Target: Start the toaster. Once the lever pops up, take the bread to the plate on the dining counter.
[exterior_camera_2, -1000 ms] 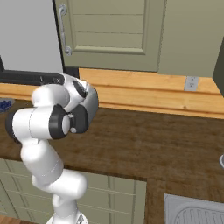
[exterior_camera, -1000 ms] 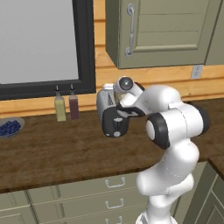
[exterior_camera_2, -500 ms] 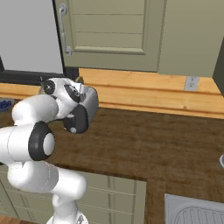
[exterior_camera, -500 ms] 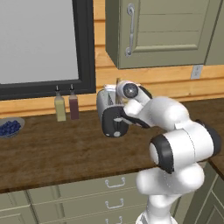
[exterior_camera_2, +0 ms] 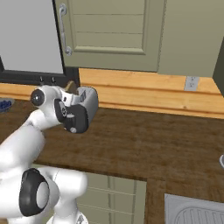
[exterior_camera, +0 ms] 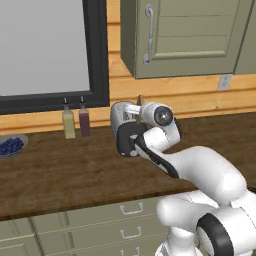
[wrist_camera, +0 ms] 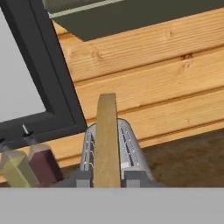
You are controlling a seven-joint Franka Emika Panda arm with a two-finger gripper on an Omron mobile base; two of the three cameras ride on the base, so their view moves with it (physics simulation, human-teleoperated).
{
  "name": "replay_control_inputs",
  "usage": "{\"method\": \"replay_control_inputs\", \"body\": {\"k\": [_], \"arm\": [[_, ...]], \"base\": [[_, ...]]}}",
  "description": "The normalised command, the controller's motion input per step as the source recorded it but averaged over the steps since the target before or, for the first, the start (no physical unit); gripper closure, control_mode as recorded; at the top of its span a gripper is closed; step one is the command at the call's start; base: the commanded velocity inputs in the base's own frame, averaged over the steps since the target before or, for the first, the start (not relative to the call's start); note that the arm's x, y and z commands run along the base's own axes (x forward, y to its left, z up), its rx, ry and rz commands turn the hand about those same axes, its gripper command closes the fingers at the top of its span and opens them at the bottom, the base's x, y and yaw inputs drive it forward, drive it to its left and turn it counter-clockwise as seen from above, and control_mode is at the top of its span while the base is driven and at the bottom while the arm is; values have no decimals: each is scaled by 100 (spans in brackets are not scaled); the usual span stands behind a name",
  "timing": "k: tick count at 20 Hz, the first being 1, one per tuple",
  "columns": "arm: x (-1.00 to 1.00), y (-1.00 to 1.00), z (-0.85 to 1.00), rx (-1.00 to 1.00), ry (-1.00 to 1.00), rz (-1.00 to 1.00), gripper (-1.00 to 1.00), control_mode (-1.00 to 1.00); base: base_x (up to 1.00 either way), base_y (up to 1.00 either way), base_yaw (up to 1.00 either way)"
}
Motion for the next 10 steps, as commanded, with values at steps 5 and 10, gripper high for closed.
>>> {"method": "replay_control_inputs", "body": {"k": [5, 10], "arm": [[-85, 0, 100, 8, 12, 0, 100, -100], [-95, 1, 79, 5, 23, 0, 100, -100]], "base": [[0, 0, 0], [0, 0, 0]]}}
